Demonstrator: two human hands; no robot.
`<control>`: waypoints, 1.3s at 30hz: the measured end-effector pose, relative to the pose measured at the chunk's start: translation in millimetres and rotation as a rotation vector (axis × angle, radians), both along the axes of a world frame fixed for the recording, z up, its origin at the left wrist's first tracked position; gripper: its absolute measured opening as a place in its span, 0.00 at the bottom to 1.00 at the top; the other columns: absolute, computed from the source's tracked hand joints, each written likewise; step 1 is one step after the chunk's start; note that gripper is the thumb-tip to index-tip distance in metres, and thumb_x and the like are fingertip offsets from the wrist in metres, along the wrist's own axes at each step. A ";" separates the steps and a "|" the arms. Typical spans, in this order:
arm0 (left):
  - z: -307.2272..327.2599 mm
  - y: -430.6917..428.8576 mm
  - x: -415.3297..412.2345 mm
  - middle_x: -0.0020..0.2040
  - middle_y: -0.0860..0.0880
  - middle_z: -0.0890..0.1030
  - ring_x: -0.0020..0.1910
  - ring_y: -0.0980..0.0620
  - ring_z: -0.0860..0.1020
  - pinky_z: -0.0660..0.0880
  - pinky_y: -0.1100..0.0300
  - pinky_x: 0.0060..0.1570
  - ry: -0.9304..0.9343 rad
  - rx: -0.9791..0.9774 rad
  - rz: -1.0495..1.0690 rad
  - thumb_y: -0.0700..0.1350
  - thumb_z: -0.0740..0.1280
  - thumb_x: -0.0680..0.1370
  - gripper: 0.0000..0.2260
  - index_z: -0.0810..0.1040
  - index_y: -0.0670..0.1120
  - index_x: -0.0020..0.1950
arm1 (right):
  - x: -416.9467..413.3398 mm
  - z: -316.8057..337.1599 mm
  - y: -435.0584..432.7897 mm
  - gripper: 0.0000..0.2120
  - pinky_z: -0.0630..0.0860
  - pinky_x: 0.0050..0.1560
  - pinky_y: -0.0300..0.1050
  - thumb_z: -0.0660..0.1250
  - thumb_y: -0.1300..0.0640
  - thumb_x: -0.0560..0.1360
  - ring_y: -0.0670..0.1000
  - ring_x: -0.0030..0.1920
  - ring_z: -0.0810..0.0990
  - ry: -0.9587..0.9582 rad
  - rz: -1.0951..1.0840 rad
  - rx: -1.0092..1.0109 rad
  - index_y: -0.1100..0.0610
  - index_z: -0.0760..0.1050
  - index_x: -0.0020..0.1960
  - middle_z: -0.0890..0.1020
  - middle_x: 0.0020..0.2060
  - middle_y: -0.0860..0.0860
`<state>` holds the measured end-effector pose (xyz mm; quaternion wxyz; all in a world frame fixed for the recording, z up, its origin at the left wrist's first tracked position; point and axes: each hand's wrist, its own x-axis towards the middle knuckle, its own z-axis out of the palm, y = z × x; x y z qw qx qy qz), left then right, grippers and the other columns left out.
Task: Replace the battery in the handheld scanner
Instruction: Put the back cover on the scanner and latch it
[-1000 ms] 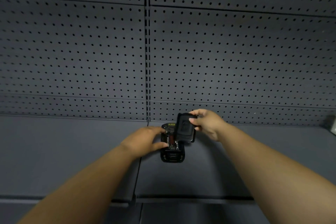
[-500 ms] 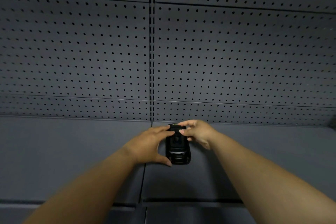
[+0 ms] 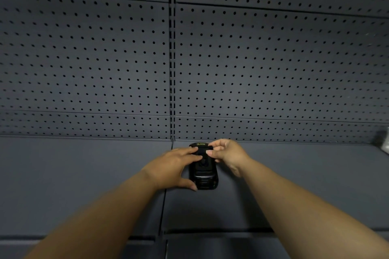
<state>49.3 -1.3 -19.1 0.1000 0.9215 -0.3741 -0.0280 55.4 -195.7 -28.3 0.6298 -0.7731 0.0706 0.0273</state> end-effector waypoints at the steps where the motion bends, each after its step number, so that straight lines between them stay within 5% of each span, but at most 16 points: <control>1: -0.2 0.3 -0.1 0.78 0.52 0.55 0.76 0.52 0.55 0.54 0.57 0.74 0.002 -0.003 0.001 0.60 0.71 0.69 0.38 0.59 0.54 0.75 | 0.0 -1.6 -0.7 0.11 0.70 0.32 0.33 0.67 0.69 0.73 0.45 0.33 0.74 0.006 0.003 0.007 0.55 0.72 0.40 0.75 0.33 0.51; 9: -2.9 -1.0 -0.6 0.78 0.53 0.55 0.77 0.52 0.55 0.54 0.58 0.74 0.012 -0.011 -0.003 0.59 0.71 0.70 0.35 0.61 0.56 0.74 | -1.1 -7.6 -2.4 0.09 0.69 0.35 0.37 0.69 0.69 0.72 0.46 0.32 0.71 0.033 -0.017 -0.009 0.56 0.74 0.42 0.75 0.23 0.46; 18: -6.2 -3.0 3.6 0.78 0.52 0.57 0.77 0.53 0.55 0.53 0.59 0.74 0.095 0.031 -0.043 0.56 0.69 0.73 0.32 0.60 0.55 0.74 | -4.1 -16.6 2.2 0.08 0.70 0.45 0.40 0.70 0.62 0.73 0.46 0.36 0.72 0.031 -0.061 -0.200 0.55 0.73 0.50 0.71 0.33 0.47; 24: -8.4 -4.3 6.0 0.77 0.51 0.59 0.76 0.52 0.58 0.55 0.59 0.73 0.124 0.044 -0.044 0.56 0.69 0.73 0.31 0.63 0.55 0.73 | -6.3 -17.5 1.5 0.12 0.65 0.36 0.36 0.69 0.59 0.73 0.44 0.34 0.68 -0.057 -0.039 -0.412 0.53 0.68 0.52 0.68 0.34 0.46; 27: -6.4 -5.4 5.9 0.77 0.50 0.60 0.76 0.52 0.58 0.55 0.60 0.73 0.126 0.049 -0.049 0.55 0.69 0.73 0.30 0.64 0.54 0.73 | -6.5 -13.6 1.9 0.17 0.69 0.42 0.40 0.69 0.56 0.74 0.48 0.42 0.71 -0.061 -0.004 -0.570 0.54 0.71 0.62 0.73 0.39 0.48; 32: -4.5 -5.6 6.2 0.77 0.50 0.61 0.75 0.52 0.60 0.56 0.61 0.72 0.134 0.040 -0.049 0.54 0.70 0.73 0.30 0.65 0.54 0.73 | -9.7 -12.0 -1.2 0.22 0.67 0.69 0.47 0.64 0.49 0.77 0.56 0.67 0.71 -0.022 0.086 -0.809 0.50 0.69 0.70 0.71 0.66 0.57; 39: 2.1 -8.7 5.3 0.76 0.49 0.63 0.74 0.51 0.62 0.58 0.62 0.71 0.132 0.061 -0.055 0.54 0.71 0.72 0.30 0.66 0.52 0.72 | -16.7 -2.6 -2.5 0.22 0.67 0.66 0.49 0.55 0.42 0.78 0.57 0.67 0.68 -0.025 0.156 -1.114 0.45 0.65 0.71 0.73 0.63 0.56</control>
